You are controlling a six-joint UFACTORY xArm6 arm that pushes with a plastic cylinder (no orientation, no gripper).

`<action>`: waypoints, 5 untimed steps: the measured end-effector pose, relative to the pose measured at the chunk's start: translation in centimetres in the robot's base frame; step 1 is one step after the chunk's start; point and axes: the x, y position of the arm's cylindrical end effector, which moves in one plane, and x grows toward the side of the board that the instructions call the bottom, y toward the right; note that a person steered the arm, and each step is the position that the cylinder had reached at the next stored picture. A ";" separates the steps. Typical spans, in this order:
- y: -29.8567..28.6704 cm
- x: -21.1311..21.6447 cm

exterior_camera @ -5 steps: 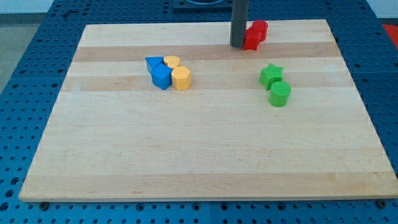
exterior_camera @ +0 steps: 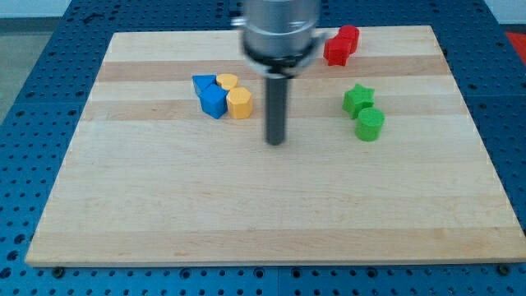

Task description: Push the yellow hexagon slightly up

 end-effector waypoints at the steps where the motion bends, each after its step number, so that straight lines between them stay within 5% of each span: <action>1: -5.7 -1.6; 5: 1.5 -6.3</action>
